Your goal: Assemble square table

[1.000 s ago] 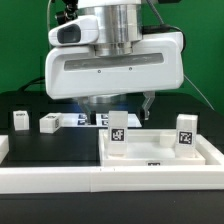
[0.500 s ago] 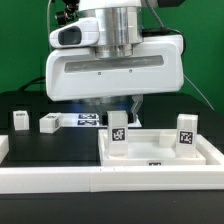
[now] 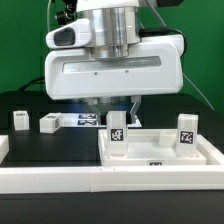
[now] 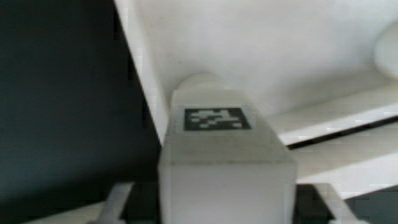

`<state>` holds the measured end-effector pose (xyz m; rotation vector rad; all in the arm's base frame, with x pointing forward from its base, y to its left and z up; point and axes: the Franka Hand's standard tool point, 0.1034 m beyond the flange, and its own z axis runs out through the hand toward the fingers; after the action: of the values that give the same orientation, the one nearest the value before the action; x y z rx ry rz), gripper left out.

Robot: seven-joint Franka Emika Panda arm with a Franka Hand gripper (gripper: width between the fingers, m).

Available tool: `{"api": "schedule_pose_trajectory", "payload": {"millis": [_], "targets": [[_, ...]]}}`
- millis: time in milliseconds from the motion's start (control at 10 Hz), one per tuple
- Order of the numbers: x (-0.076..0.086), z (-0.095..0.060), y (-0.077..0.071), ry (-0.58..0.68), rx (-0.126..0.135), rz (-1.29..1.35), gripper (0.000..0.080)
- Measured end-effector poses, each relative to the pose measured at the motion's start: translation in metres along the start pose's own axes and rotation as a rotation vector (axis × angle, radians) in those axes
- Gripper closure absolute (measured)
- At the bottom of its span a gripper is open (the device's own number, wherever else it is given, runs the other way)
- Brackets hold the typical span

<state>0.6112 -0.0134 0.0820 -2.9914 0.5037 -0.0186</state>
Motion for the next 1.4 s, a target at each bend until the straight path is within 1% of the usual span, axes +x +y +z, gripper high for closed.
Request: {"api": "schedule_pose_trajectory", "payload": {"millis": [200,400,800,1000,1200,1400], "targets": [[-0.001,0.001,-0.002,-0.003,0.001,0.186,0.0509],[-0.004,0.002,-0.009,-0.006,-0.002,0.385,0.0509],[-0.006,0.003,-0.013,-0.005,-0.010,0.739,0.0509],[-0.006,0.003,-0.014,-0.009,-0.004,0.906,0.0509],[-0.006,0.004,-0.014,-0.008,-0.002,1.002,0.0509],[-0.006,0.003,-0.014,-0.007,-0.002,1.018,0.0509]]}}
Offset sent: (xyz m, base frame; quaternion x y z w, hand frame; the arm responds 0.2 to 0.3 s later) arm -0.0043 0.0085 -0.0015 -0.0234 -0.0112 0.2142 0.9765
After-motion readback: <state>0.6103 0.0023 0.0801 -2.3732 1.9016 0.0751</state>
